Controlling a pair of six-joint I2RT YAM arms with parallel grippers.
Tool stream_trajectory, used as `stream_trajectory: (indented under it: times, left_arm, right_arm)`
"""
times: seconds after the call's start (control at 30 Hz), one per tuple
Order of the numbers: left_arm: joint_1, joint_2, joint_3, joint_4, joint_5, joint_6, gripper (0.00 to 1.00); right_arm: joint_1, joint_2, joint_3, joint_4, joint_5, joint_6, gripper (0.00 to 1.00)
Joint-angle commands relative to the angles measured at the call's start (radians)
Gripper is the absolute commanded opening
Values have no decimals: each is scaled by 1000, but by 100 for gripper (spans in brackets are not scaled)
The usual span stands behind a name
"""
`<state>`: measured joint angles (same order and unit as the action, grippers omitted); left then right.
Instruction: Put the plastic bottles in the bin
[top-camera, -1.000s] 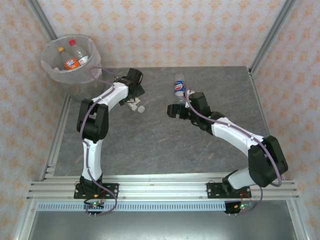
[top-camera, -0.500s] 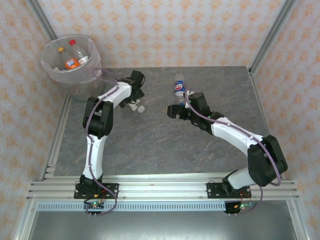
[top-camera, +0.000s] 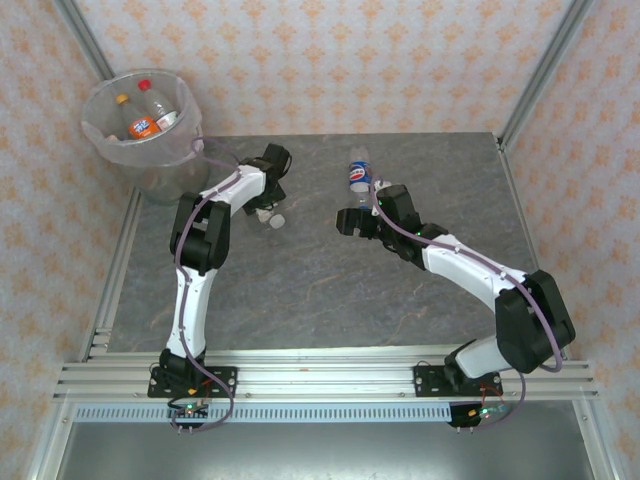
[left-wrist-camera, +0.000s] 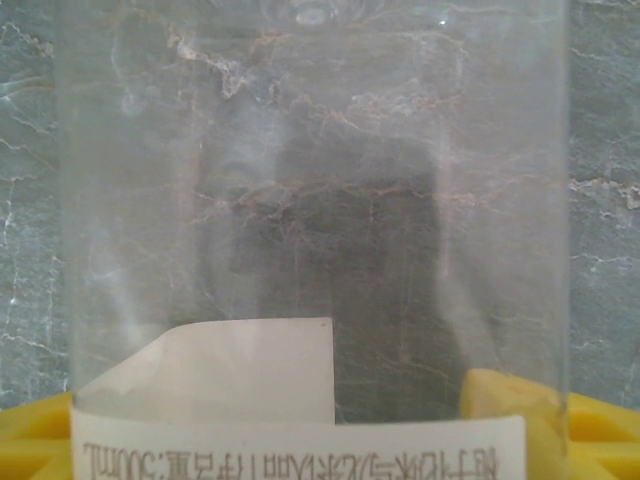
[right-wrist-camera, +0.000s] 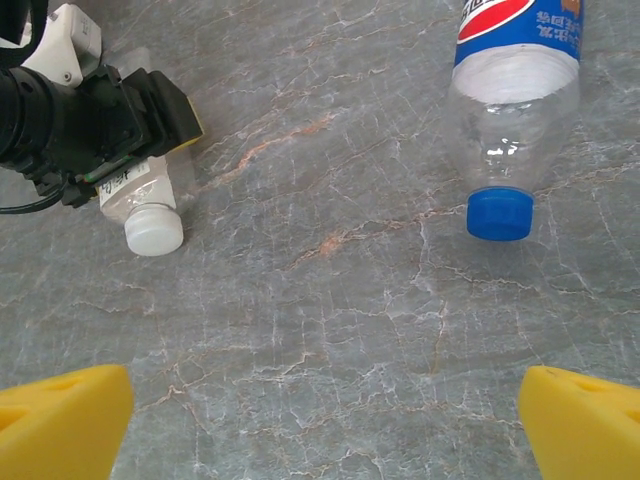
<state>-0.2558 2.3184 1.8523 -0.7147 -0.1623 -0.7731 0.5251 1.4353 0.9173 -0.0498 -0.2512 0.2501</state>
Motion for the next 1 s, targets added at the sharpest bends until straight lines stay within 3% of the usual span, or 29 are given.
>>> stream_trajectory:
  times: [0.0,0.3,0.97]
  left_arm:
    - [-8,-51,-21,9,-38,64,67]
    - [-10,-110,-76,39,-5,137,57]
    - [-25,-232,-83,32,122,228,54]
  right_arm:
    - [6,-11,-1,6,54,19,99]
    - [6,-8,-13,34,91,43,99]
    - [7,5,-17,38,180,90,99]
